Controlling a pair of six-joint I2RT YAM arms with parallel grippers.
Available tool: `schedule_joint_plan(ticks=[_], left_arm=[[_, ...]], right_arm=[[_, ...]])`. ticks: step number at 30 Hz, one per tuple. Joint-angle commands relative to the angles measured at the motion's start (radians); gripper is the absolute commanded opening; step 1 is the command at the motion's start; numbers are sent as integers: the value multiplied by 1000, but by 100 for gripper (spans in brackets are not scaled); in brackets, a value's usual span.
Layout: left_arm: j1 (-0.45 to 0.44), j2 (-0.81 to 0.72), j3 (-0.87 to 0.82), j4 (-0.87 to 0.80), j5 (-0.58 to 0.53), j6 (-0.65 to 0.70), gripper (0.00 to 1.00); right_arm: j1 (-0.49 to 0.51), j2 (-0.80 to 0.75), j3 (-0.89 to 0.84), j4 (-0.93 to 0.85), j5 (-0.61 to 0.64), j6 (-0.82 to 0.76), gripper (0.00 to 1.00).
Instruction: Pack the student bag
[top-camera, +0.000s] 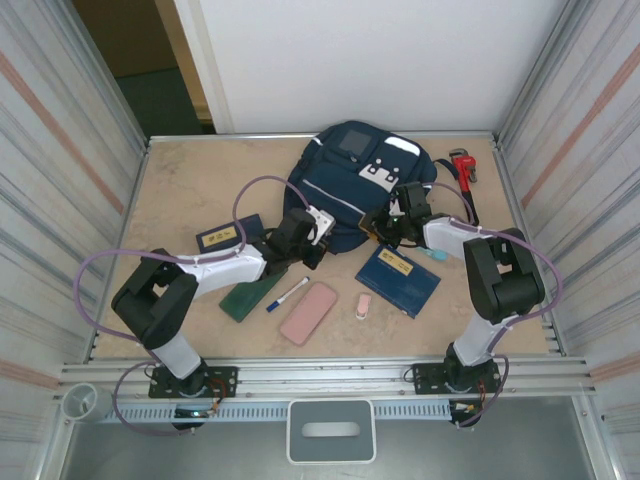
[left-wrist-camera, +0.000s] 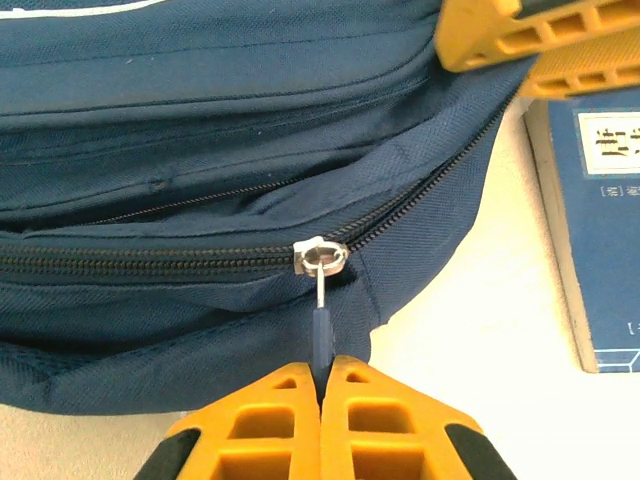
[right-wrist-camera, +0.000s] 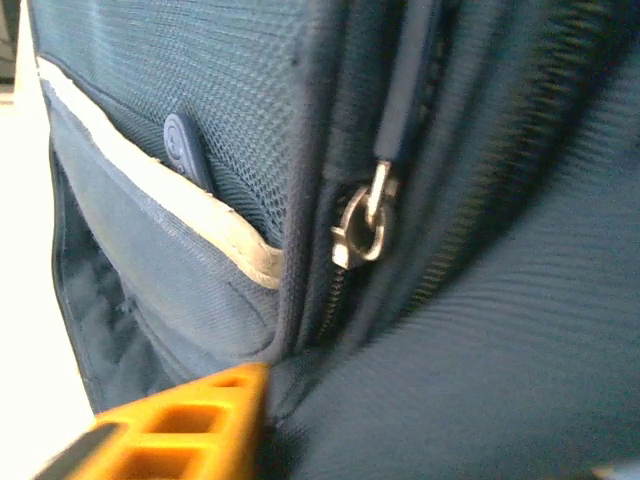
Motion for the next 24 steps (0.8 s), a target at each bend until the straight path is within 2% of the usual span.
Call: schedule_joint_plan(ticks=[1,4,10,15,24], left_arm=[[24,-32,-19,-21,-64,13,0],[65,-48,-29,-41,-104,13,0],[132,-75,-40,-86,-143,19,0],[119,-98,-47,-78,-85,13,0],[87,-125,-31,-66,-60,-27,0]], right_arm=[[-36,-14,57,13,20,-57,6],[-67,-32,87,-63,-43,-135,0],[-165,-57,122,-230,-175,-296,0],[-216,-38,178,-300,-198,-356,1],[-186,69,319,-330,-224,-353,1]])
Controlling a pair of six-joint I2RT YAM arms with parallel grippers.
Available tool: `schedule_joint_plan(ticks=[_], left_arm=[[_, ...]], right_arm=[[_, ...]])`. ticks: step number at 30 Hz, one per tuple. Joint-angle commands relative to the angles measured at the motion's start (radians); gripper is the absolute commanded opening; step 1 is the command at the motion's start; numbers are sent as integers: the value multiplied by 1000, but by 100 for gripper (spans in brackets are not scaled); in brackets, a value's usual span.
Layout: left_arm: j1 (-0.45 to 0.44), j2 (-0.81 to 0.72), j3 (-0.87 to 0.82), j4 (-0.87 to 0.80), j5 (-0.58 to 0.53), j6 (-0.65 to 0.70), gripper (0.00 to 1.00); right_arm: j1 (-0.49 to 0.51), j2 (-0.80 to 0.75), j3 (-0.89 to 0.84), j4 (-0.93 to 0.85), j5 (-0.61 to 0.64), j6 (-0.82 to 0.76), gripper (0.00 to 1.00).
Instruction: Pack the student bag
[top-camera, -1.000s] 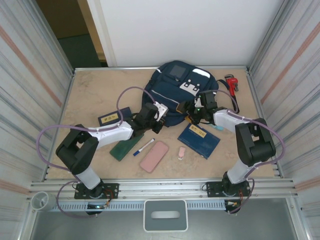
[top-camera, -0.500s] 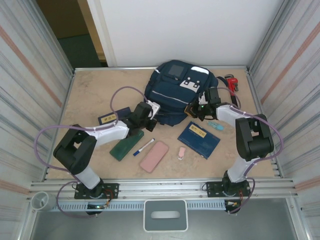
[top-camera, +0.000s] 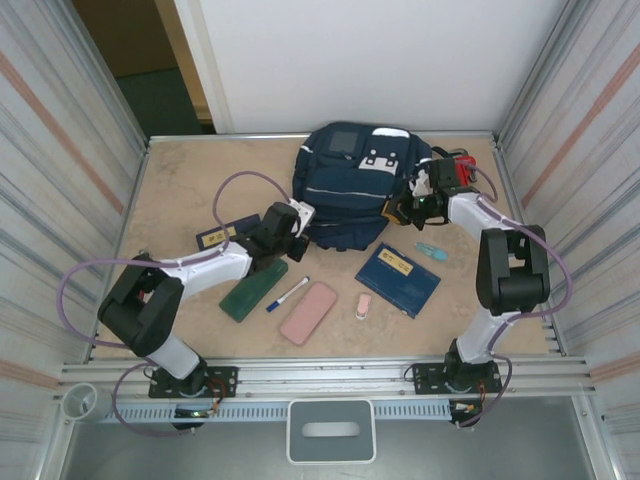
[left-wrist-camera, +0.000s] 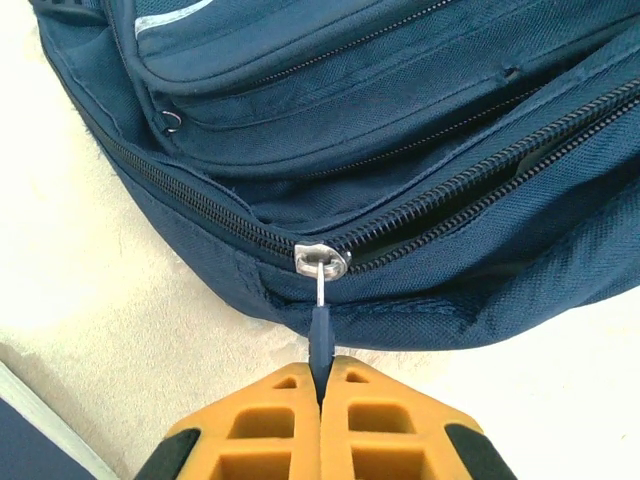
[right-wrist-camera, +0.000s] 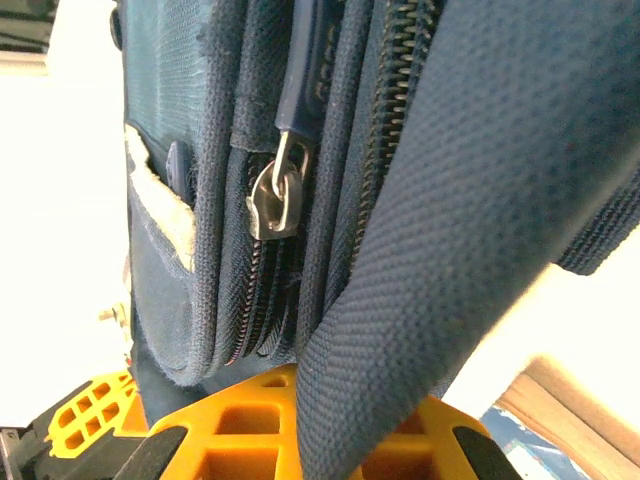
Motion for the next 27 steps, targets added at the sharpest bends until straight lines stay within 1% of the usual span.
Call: schedule_joint_plan(ticks=[1,4,7,11,12,15,18,20,21,25,27], left_arm=[[-3,-60,2,-33,-7,-23,0],[-6,-90,-5,-37,2,-26,0],[-10,-105,-4,-49,38,-28,0],[-43,-90,22,-71,44,-23,0],[-52,-81,32,-73,44,-23,0],[-79,-43,71,-72,44,-33,0],[-119,0,120,-74,31,-50,0],[-143,21,145,-71,25,-64,0],[-153,33,154,-65,27,-69,0],[-175,60,176,-52,42,-76,0],[-180,71,181,-47,52,-74,0]], right_arm=[[13,36,88,15,-17,-57,1],[34,73,152,-33,-13,-92,1],[45,106,211,-85,-5,-127,2],[14,120,250,-107,14,-138,7],[5,125,260,-108,18,-135,9],[-12,136,289,-110,18,-118,23],[-27,86,244,-113,65,-111,41],[-29,22,156,-105,110,-105,49],[-29,-16,104,-87,117,-94,56],[-22,-147,-134,61,115,6,79],[-1,-175,-203,125,121,52,85]])
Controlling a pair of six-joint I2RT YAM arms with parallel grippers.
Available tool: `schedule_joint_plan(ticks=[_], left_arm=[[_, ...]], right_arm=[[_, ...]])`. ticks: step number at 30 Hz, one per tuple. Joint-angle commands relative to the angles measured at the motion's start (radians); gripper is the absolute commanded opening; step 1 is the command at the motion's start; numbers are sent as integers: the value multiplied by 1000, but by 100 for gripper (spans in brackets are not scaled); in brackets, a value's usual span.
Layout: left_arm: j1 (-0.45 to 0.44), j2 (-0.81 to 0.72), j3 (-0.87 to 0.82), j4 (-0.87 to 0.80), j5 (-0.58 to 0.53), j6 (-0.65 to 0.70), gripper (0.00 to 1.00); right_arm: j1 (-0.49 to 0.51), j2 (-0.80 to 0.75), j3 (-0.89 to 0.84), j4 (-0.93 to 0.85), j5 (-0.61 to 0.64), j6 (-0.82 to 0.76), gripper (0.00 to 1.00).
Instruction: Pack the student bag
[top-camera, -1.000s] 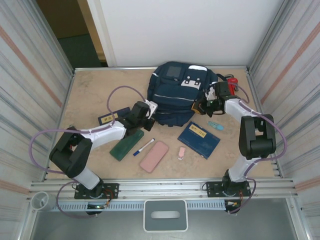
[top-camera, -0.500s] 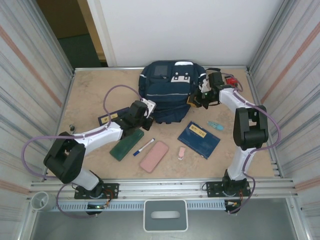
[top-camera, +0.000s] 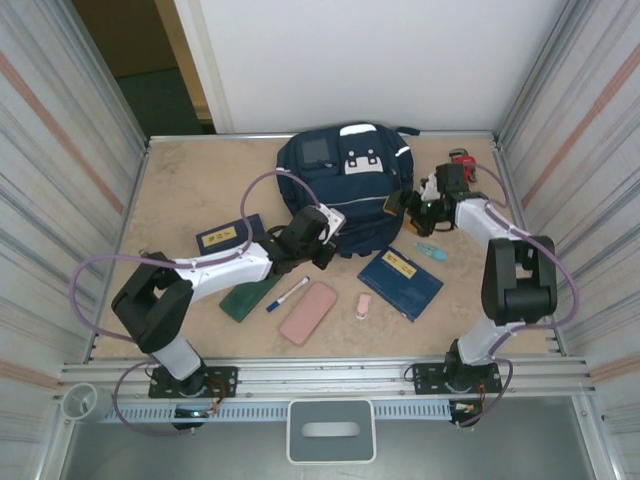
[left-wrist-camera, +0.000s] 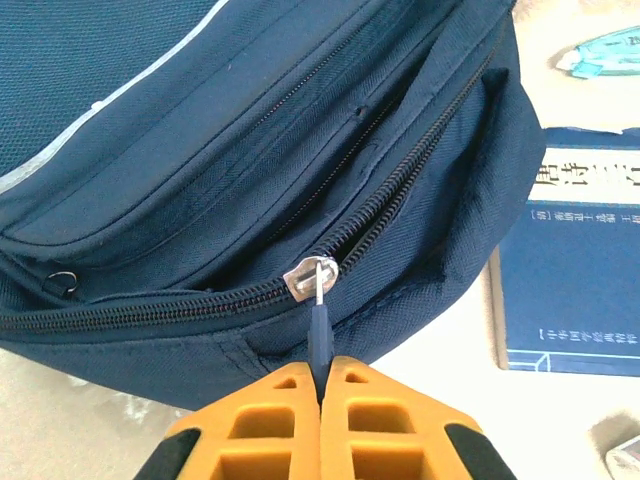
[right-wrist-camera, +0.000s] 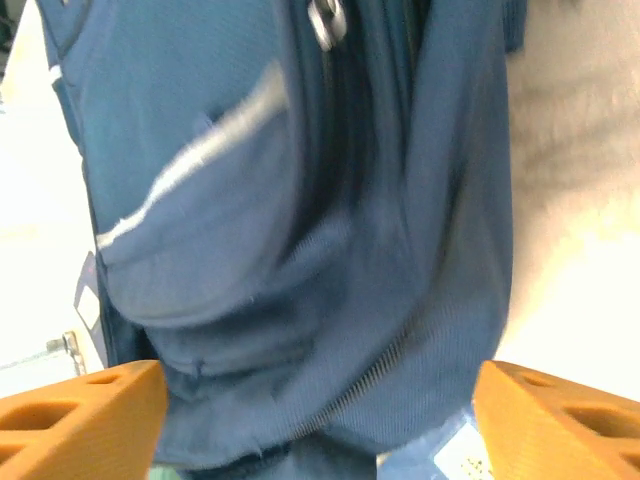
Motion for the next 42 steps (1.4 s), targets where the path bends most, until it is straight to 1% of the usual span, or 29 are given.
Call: schedule_joint_plan(ticks=[1,3,4,5,6,7,10,11,13,15,17,20,25,28,33,35,38,40,42], left_arm=[[-12,8,44,35,30,-18,0],[-15,12,44,39,30,-12,0],[-15,11,41,41,30,-10,0],[-15,12,39,41,24,-5,0],[-15,12,37,39,13,-1,0],[-15,8,31,34,-1,4,0],[-12,-9,17,3,-64,28,0],[-7,-21,6,-4,-80,34,0],[14,-45,-21,-12,-89,39,0],[47,-66,-49,-16,-88,39,0],[85,-86,-76,-15,-82,43,0],[108,-105,-99,-12,-71,76,0],[114,-101,-97,-9,-6,89,0],[141,-78,-102,10,29,65,0],[188,-27,-85,29,10,41,0],[207,-2,-64,27,4,39,0],[211,26,-27,10,10,48,0],[201,23,-22,11,51,48,0],[174,14,-30,20,61,49,0]], right_arm=[[41,-51,-79,133,36,95,87],[79,-26,-81,157,80,113,88],[95,-3,-73,175,81,122,88],[105,20,-61,195,79,133,87],[110,41,-47,202,82,136,82],[112,61,-25,199,91,133,72],[99,86,22,171,111,92,31],[93,86,35,155,114,74,20],[78,88,63,118,97,25,9],[60,90,93,69,69,-32,3],[39,89,123,9,40,-92,0],[14,94,160,-60,-3,-153,0],[12,100,188,-66,-41,-152,0],[-6,108,220,-81,-48,-154,0],[-46,117,294,-164,-94,-210,0],[-59,129,329,-220,-100,-253,0],[-73,158,385,-307,-87,-319,0],[-79,185,423,-355,-50,-343,0],[-80,209,447,-358,-23,-335,0]])
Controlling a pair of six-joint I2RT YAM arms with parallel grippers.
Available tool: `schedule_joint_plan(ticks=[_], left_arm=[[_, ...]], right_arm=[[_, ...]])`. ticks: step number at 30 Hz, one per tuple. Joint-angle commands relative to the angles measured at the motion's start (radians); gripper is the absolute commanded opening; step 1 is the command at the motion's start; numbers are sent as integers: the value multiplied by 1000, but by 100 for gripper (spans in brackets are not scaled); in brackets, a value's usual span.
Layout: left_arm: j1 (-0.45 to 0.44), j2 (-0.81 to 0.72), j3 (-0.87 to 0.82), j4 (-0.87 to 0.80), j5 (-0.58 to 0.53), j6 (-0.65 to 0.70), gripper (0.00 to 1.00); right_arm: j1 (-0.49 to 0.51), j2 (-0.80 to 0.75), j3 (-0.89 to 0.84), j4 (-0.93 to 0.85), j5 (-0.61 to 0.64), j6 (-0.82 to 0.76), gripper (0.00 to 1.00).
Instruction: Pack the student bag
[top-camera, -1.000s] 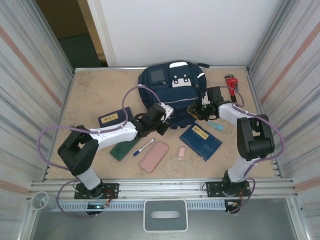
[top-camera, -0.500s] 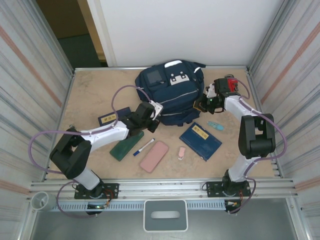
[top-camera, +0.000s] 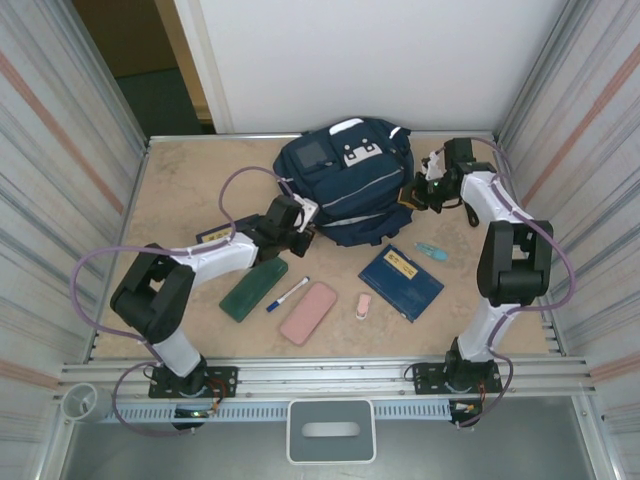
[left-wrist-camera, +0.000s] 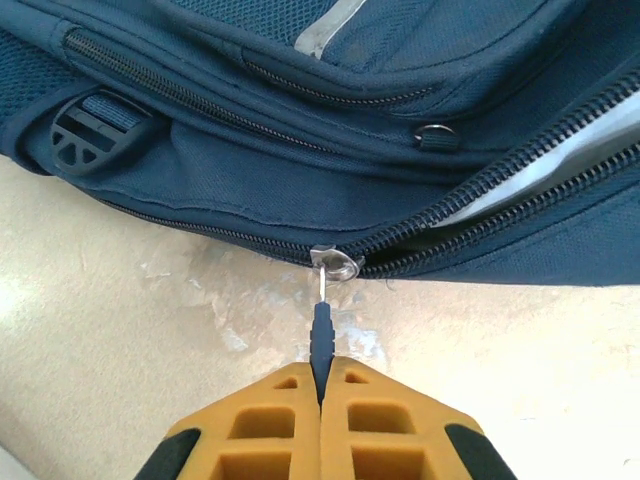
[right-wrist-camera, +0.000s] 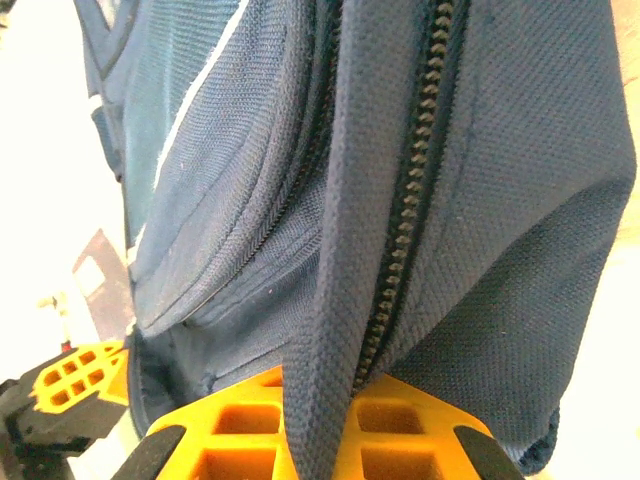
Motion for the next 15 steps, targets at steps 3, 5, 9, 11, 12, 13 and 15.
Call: schedule_joint_plan(ticks=[3,5,9,11,12,13,15], left_arm=[[-65,3,25,-6,36,-31,0],[-98,22,35,1,30,-43,0],[-159,58,72,1,13,-51,0],[-174,67,88,-1,10,-54,0],[-177,71,96,1,12,-53,0],[-181,72,101,1,15,-51,0],[-181,72,106,3,16,-48,0]], right_arm=[[-15,64,98,-34,32,-51,5],[-21,79,125,-39,68,-42,14],[-50,36,111,-47,203,-14,36],[-50,-33,27,8,218,24,46],[-50,-77,-38,48,206,48,52],[-50,-117,-97,82,195,68,55],[-49,-207,-233,149,178,110,64]])
